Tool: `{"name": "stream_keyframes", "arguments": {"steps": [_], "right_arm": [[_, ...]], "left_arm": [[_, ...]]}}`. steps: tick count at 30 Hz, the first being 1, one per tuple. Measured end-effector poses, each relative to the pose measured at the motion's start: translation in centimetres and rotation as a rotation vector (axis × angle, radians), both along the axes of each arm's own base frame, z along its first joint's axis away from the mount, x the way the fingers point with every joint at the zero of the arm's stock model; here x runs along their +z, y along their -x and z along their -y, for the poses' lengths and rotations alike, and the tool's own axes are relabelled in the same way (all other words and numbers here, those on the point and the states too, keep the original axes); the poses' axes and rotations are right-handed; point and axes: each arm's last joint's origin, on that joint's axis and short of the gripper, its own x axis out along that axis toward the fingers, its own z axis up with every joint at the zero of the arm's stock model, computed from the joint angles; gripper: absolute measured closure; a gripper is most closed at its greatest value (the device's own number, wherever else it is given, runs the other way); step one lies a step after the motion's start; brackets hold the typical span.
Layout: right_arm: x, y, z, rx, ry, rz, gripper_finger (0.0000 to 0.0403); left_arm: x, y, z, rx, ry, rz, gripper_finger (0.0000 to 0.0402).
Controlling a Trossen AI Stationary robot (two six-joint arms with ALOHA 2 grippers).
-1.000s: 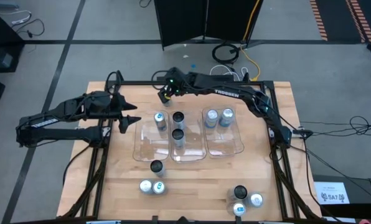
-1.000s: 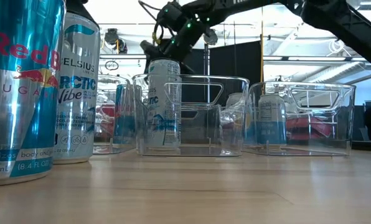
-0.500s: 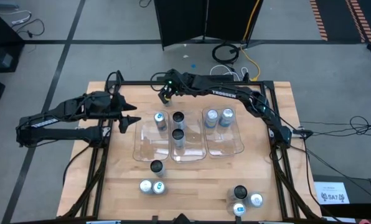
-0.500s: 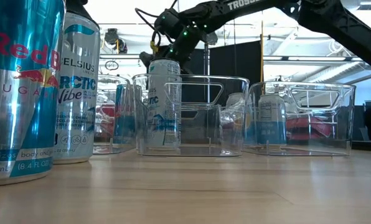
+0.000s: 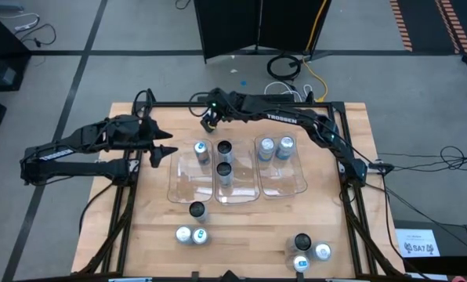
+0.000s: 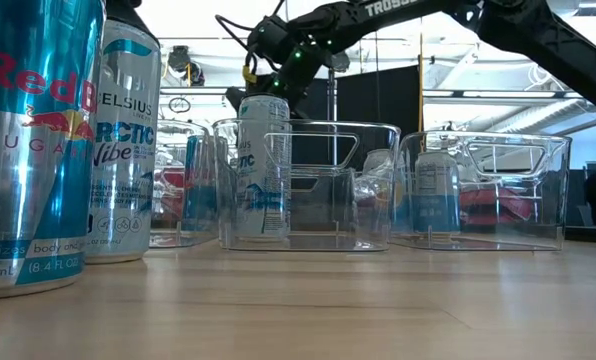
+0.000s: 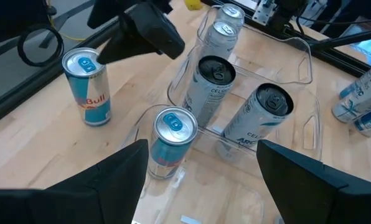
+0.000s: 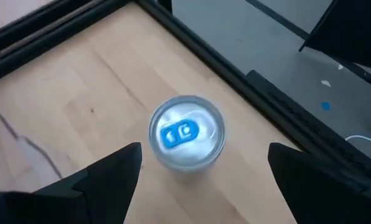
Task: Sort soda cans
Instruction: Put the top right blue soda can into the left transparent bin
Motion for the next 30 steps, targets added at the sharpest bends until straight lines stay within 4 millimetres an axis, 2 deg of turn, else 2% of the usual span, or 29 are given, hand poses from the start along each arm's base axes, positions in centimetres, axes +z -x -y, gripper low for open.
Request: {"name": "stream_keyframes", "arguments": {"steps": [6, 12, 20, 23, 30], "right_arm": [[1.3, 1.5, -0.6, 0.003, -0.032, -0.094, 0.0062], [4.8, 4.6, -2.0, -0.011, -0.078, -0.178, 0.0062], [10.6, 9.1, -6.9, -0.031, -0.028, -0.234, 0.0062], [12.5, 11.2, -9.0, -0.082, 0.0, -0.249, 0.0062], [16.0, 15.8, -13.9, -0.184, 0.044, -0.219, 0.0062]], "left_arm": [[0.1, -0.1, -0.1, 0.031, 0.036, 0.02, 0.0093], [0.4, -1.4, -0.6, 0.102, -0.028, 0.062, 0.0093], [-0.3, -4.7, -1.7, 0.105, -0.151, 0.013, 0.0093], [0.2, -6.3, -2.4, 0.094, -0.191, -0.007, 0.0093], [1.6, -10.2, -6.3, 0.244, -0.135, -0.105, 0.0099]]}}
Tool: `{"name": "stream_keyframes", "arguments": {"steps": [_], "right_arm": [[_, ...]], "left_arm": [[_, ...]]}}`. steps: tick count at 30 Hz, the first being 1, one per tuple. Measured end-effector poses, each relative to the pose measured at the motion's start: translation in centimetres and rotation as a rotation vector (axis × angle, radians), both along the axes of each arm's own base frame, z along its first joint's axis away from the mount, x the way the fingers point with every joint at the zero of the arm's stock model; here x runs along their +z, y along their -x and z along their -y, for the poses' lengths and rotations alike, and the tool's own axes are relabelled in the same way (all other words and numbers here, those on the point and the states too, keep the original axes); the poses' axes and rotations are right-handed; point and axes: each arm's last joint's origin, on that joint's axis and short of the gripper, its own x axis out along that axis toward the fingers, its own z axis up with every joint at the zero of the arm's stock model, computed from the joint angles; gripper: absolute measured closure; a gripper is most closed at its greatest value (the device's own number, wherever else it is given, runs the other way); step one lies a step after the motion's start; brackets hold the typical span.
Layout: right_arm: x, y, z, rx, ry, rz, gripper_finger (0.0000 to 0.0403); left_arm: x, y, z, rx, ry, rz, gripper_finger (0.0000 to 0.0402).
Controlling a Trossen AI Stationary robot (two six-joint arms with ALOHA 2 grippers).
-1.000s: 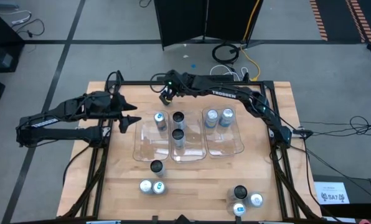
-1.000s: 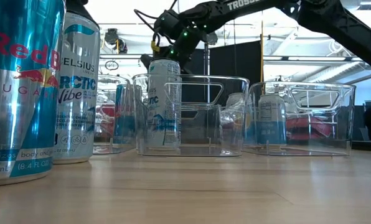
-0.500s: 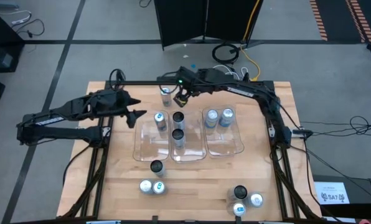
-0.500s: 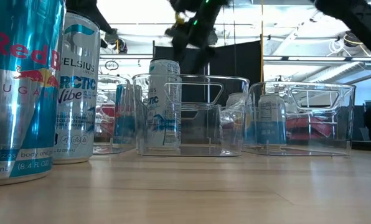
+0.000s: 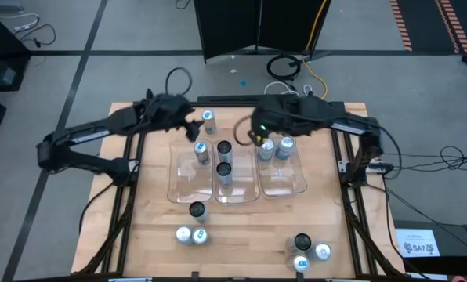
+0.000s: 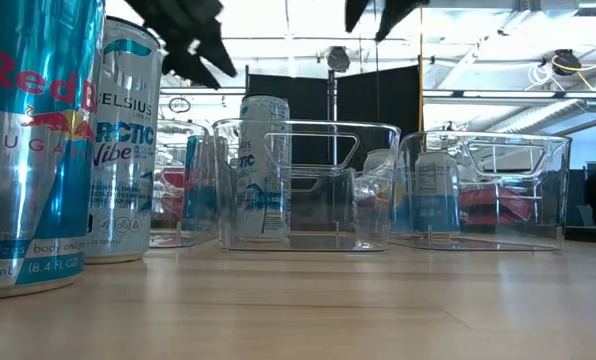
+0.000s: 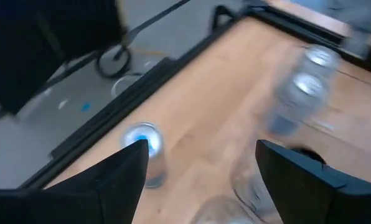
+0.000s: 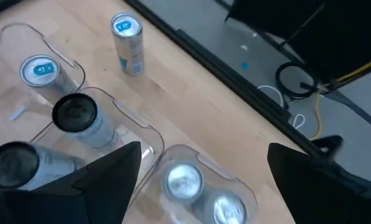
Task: Sort soda cans
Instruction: Put the top right blue soda can into the left transparent bin
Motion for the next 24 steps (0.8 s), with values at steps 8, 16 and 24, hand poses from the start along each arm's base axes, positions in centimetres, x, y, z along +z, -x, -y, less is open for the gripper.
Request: {"name": "stream_keyframes", "arguments": {"steps": [8, 16, 24], "right_arm": [[1.6, 2.8, -4.7, -0.026, -0.001, 0.125, 0.0062], [0.1, 2.9, -7.9, -0.059, -0.021, 0.165, 0.0062], [-2.8, 2.8, -10.1, -0.124, -0.054, 0.146, 0.0062]], "left_arm": [[1.8, -3.2, -5.8, 0.24, 0.156, -0.099, 0.01], [0.0, -6.3, -9.1, 0.277, 0.277, -0.219, 0.01], [-3.1, -8.0, -10.1, 0.295, 0.344, -0.303, 0.01]]}}
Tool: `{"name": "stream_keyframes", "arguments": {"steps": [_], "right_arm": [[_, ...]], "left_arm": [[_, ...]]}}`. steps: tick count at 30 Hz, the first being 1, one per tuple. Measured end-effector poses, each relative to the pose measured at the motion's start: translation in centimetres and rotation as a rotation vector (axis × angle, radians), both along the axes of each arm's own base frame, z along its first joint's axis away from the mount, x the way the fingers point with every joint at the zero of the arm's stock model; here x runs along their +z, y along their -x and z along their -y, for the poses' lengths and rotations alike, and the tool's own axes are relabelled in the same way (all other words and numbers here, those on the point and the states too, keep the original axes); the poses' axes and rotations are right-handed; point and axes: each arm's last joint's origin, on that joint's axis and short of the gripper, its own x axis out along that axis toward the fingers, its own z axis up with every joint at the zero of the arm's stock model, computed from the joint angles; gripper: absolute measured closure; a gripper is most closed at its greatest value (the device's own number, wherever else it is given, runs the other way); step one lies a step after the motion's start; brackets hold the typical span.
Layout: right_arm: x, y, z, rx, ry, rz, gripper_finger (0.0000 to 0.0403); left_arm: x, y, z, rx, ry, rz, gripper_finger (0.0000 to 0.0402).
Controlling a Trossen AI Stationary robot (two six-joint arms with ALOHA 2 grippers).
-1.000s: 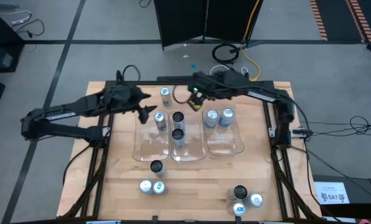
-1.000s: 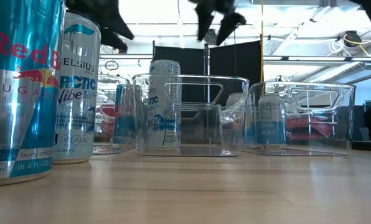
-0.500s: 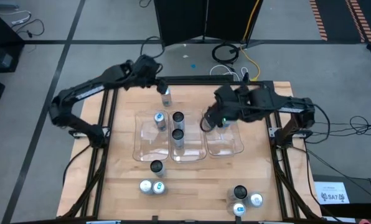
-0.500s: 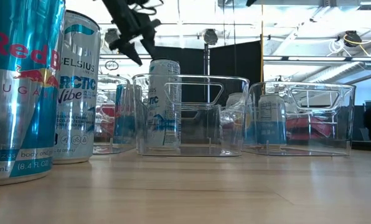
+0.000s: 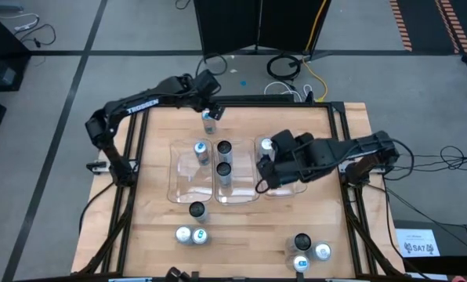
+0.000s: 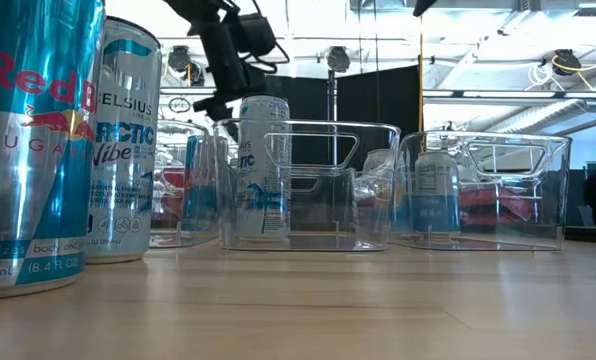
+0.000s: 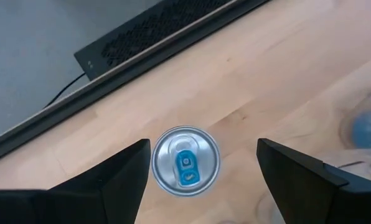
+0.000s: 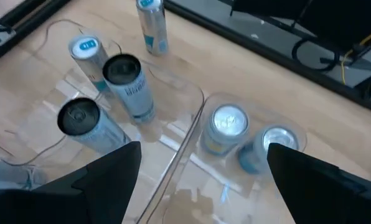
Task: Sort soda cans
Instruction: Put the top right blue soda can into the left transparent bin
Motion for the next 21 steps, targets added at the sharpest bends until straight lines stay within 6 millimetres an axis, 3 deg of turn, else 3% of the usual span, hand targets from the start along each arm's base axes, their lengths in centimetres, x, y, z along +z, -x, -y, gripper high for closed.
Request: {"name": "stream_keyframes", "arguments": {"steps": [4, 21], "right_arm": [[-0.9, 0.1, -0.7, -0.026, -0.016, -0.001, 0.0062], [-1.0, 0.4, -1.7, -0.028, -0.033, 0.023, 0.0062]], "left_arm": [[-0.8, -0.3, -0.3, 0.007, 0.0, -0.026, 0.01], [-4.1, -1.1, -1.8, 0.034, 0.053, -0.127, 0.01]]}}
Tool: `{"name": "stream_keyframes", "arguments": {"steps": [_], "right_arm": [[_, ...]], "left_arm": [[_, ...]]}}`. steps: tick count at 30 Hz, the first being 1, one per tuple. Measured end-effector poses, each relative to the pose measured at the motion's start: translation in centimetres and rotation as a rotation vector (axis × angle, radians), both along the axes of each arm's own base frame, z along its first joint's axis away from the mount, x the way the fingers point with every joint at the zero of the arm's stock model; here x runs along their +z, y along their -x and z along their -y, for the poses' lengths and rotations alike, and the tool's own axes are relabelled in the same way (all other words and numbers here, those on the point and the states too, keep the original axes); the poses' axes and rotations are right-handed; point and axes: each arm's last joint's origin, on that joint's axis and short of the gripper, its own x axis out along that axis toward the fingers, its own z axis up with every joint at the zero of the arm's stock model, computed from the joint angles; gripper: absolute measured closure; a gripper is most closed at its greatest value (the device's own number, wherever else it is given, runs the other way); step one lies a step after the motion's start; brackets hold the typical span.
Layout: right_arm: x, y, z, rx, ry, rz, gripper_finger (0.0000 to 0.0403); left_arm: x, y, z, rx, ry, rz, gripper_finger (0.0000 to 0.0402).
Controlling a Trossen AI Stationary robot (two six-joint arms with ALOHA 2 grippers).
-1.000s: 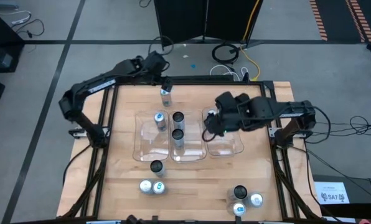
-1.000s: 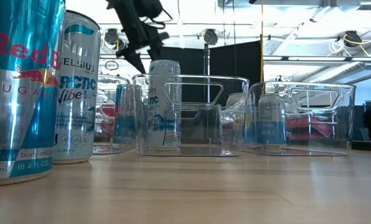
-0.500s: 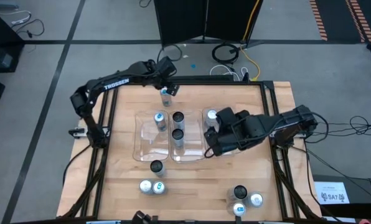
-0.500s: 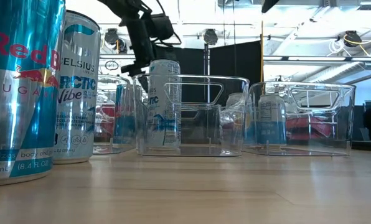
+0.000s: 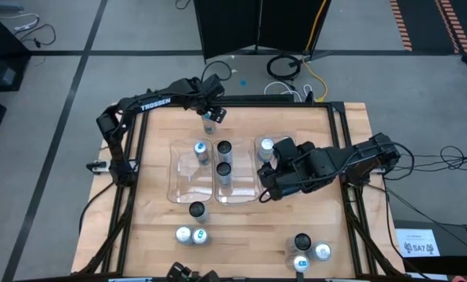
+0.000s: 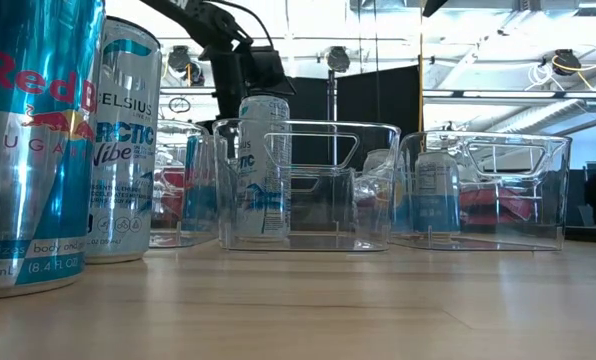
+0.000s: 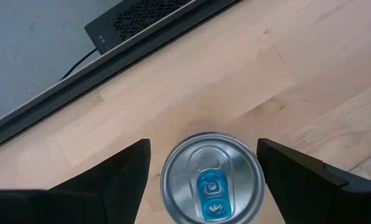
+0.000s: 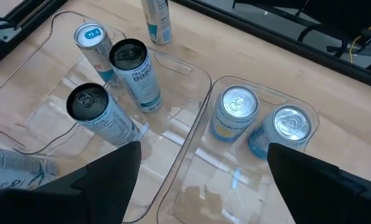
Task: Sort soda cans
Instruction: Put the top right blue soda can into the left transparent bin
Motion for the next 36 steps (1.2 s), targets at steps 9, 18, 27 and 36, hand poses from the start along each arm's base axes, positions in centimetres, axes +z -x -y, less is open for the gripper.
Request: {"name": "stream_keyframes", "arguments": {"steps": [9, 18, 27, 36], "right_arm": [[0.0, 0.0, 0.0, 0.005, 0.002, -0.004, 0.0062], [0.0, 0.0, 0.0, 0.005, 0.002, -0.004, 0.0062], [0.0, 0.0, 0.0, 0.005, 0.001, -0.004, 0.0062], [0.0, 0.0, 0.0, 0.006, 0.002, -0.004, 0.0062]], "left_arm": [[-0.2, 0.0, 0.0, -0.003, 0.015, 0.004, 0.01], [-1.8, 0.4, 0.4, 0.008, 0.086, -0.015, 0.01], [-1.9, 0.5, 0.4, 0.003, 0.09, -0.026, 0.0134], [-0.9, 1.2, 1.0, 0.005, 0.098, -0.037, 0.016]]}}
